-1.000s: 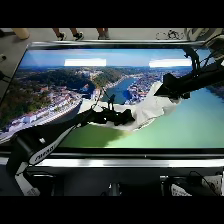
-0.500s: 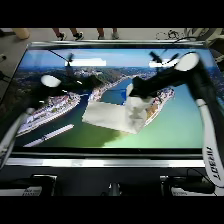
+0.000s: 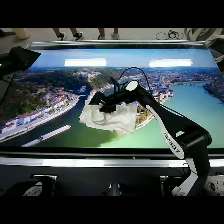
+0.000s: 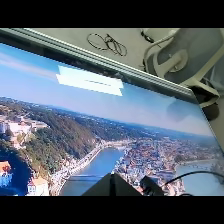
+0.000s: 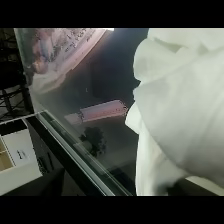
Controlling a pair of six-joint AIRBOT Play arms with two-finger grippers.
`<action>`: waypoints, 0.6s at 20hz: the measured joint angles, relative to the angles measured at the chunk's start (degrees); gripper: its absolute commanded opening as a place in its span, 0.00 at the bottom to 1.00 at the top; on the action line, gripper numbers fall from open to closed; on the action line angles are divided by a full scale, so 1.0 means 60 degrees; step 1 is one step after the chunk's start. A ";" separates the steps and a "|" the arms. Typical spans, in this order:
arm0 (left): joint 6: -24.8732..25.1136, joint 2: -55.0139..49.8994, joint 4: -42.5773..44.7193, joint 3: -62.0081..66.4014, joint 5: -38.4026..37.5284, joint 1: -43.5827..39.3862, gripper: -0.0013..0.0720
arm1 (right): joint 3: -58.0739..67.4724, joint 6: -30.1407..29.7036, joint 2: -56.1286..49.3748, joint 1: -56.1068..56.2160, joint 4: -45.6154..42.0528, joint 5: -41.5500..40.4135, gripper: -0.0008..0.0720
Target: Fold the shirts.
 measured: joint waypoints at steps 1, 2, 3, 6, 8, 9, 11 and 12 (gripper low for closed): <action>-0.0011 0.0120 0.0102 0.0000 -0.0135 0.0047 0.05 | -0.0004 -0.0029 0.0109 -0.0208 -0.0033 0.0178 0.95; -0.0015 0.0200 0.0233 -0.0015 -0.0240 0.0091 0.05 | 0.0000 -0.0055 0.0350 -0.0525 -0.0219 0.0448 0.95; -0.0018 0.0240 0.0401 -0.0029 -0.0306 0.0135 0.05 | 0.0007 -0.0051 0.0616 -0.0874 -0.0590 0.0838 0.95; -0.0018 0.0248 0.0845 -0.0062 -0.0423 0.0193 0.05 | 0.0000 0.0182 0.1479 -0.2065 -0.3042 0.2539 0.93; -0.0018 0.0189 0.1016 -0.0102 -0.0484 0.0200 0.05 | -0.0215 0.0386 0.1774 -0.2703 -0.4954 0.3461 0.92; -0.0018 0.0168 0.1056 -0.0120 -0.0488 0.0208 0.05 | -0.0481 0.0488 0.1854 -0.2892 -0.5559 0.3690 0.87; -0.0022 0.0131 0.1144 -0.0149 -0.0568 0.0219 0.05 | -0.1348 0.0674 0.1843 -0.3107 -0.6215 0.3661 0.83; -0.0022 0.0120 0.1158 -0.0153 -0.0648 0.0219 0.05 | -0.1836 0.0692 0.1800 -0.3136 -0.6109 0.3373 0.83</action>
